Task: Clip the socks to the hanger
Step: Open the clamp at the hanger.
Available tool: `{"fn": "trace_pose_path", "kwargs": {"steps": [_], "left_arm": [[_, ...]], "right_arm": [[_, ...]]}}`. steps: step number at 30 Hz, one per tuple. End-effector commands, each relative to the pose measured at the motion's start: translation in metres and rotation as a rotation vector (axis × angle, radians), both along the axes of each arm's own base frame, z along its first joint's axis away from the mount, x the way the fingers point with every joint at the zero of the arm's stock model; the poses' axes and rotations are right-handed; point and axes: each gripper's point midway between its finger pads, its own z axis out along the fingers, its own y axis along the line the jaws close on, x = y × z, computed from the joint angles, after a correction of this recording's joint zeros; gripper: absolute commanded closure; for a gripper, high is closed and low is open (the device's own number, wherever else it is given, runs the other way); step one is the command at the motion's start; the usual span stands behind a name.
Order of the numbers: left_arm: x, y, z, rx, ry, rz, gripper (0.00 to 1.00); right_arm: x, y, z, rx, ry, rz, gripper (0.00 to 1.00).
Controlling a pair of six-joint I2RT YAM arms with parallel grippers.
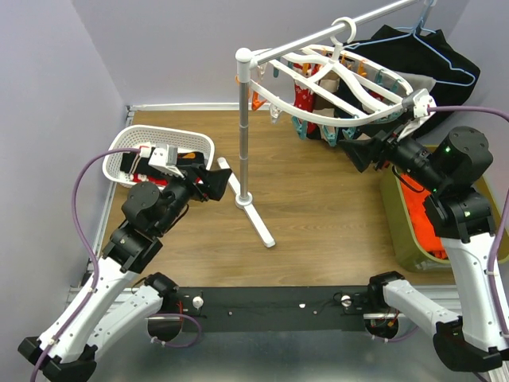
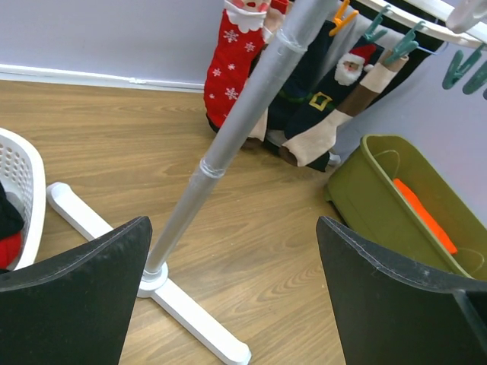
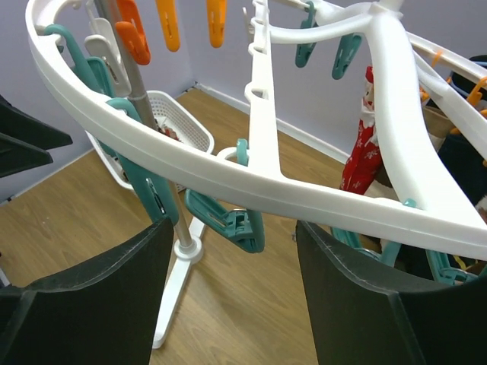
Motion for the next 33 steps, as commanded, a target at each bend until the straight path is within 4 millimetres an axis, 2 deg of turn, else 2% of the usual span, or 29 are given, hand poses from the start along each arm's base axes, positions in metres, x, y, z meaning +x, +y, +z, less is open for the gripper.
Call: {"fn": "trace_pose_path", "kwargs": {"steps": [1,17,21,28,33], "left_arm": [[-0.007,-0.008,0.006,-0.015,-0.032,-0.055,0.02],[-0.01,-0.018,0.005,-0.026,-0.04,-0.09,0.02],[-0.012,-0.021,0.005,-0.032,-0.044,-0.103,0.02],[-0.016,-0.031,0.003,-0.039,-0.041,-0.137,0.02],[-0.02,-0.046,0.004,-0.045,-0.046,-0.175,0.02]], "right_arm": [[-0.007,0.009,0.016,0.012,-0.055,0.066,0.28],[0.007,0.01,0.017,0.075,-0.08,0.036,0.31],[0.01,0.01,0.019,0.109,-0.092,0.031,0.36],[0.012,0.012,0.023,0.163,-0.084,0.031,0.4],[0.013,0.013,0.022,0.196,-0.072,0.029,0.49]]}}
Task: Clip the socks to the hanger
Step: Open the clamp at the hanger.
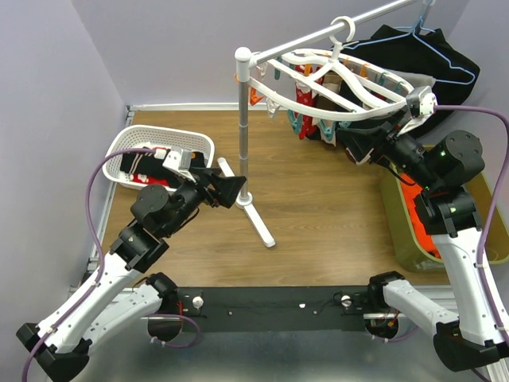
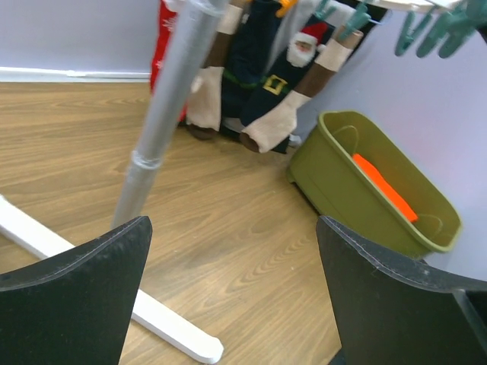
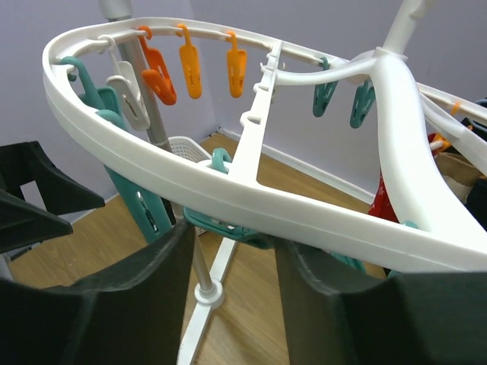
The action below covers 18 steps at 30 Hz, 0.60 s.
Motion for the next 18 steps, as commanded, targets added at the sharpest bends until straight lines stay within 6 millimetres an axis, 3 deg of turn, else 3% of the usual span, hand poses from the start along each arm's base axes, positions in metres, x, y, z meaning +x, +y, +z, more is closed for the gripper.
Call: {"fn": "trace_pose_path", "kwargs": {"steps": [1,8,18], "left_arm": [[-0.005,-0.017,0.003,-0.018,-0.016,-0.044,0.02],[-0.013,-0.051,0.02,-0.044,-0.077,-0.085,0.02],[-0.022,-0.108,0.053,-0.071,-0.2,-0.147,0.02]], "right_arm": [[0.0,0.0,0.007,0.064,-0.005,-0.011,0.51],[-0.002,0.0,0.002,0.108,0.039,-0.01,0.63],[-0.019,-0.018,-0.009,0.068,0.129,-0.099,0.51]]}}
